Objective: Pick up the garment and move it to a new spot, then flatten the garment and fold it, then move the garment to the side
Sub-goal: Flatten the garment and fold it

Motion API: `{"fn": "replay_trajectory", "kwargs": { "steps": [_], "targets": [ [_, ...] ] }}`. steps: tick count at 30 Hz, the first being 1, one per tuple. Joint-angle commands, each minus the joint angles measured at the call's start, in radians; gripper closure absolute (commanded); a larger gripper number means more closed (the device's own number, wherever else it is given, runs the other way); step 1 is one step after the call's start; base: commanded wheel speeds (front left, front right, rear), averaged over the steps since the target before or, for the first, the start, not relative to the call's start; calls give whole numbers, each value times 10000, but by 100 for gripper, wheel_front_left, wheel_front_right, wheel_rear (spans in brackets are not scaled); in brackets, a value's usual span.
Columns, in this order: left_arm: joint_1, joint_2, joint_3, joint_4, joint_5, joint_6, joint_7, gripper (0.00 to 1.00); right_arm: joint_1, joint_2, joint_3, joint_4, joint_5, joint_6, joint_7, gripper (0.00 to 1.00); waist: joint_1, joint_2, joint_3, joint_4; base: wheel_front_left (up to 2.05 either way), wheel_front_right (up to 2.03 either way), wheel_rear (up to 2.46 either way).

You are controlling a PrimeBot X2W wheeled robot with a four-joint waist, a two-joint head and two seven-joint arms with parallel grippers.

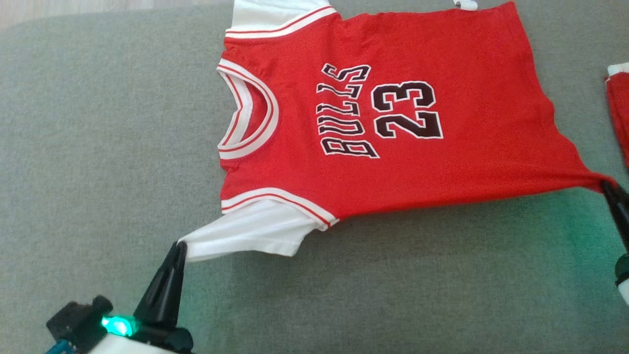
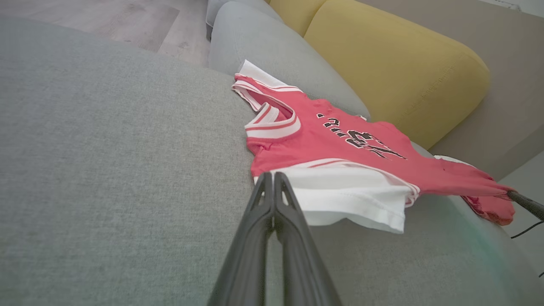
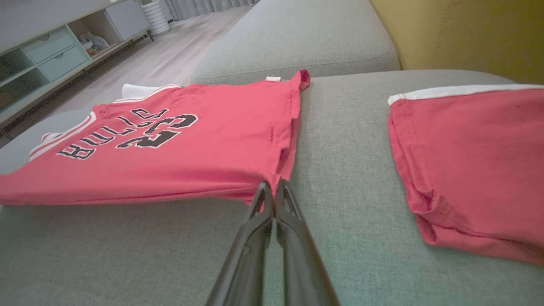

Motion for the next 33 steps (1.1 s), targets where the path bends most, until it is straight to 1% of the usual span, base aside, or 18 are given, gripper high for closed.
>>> {"fn": "replay_trajectory", "kwargs": {
  "steps": [1,7,12,15,16,21,27,28,30,31,32,33],
  "targets": [
    [-477,299,463,-386,-60,69,-39,100,61,-366,-427,-259,-100,-7,-124,100,2,-1,102,57,0,0,0],
    [-1892,213,427,-306,256,-123,213,100,-310,170,-1042,-521,-345,-7,355,100,2,-1,555,263,0,0,0],
    [-3653,91,483,237,457,-506,446,100,-1091,406,-1309,-483,-545,-7,790,100,2,-1,1084,378,0,0,0],
    [-4656,4,446,673,557,-722,617,100,-1772,499,-1287,-429,-721,-7,1043,100,2,-1,1417,357,0,0,0],
    [-4656,4,446,673,557,-722,617,100,-1772,499,-1287,-429,-721,-7,1043,100,2,-1,1417,357,0,0,0],
    [-6227,-159,234,1552,679,-1064,899,100,-2801,602,-1160,-205,-996,-7,1361,100,2,-1,1952,349,0,0,0],
    [-7679,-475,-112,2690,874,-1282,769,100,-3694,647,-788,255,-1118,-7,1731,100,2,-1,2403,349,0,0,0],
    [-7861,-539,-179,2877,885,-1304,726,96,-3798,662,-730,327,-1122,-7,1745,100,2,-1,2454,353,0,0,0],
    [-8174,-651,-348,3233,850,-1344,686,62,-3972,690,-601,458,-1077,-7,1825,100,2,-1,2566,356,0,0,0],
    [-8304,-700,-417,3398,834,-1358,638,32,-4055,699,-539,509,-1067,-7,1839,73,2,-1,2615,352,0,0,0],
    [-8410,-743,-482,3556,822,-1369,577,0,-4125,713,-495,587,-1063,-7,1850,17,2,-1,2646,346,0,0,0],
    [-8493,-781,-514,3698,803,-1377,496,0,-4191,749,-514,701,-1063,-7,1816,0,2,-1,2672,341,0,0,0]
  ]
}}
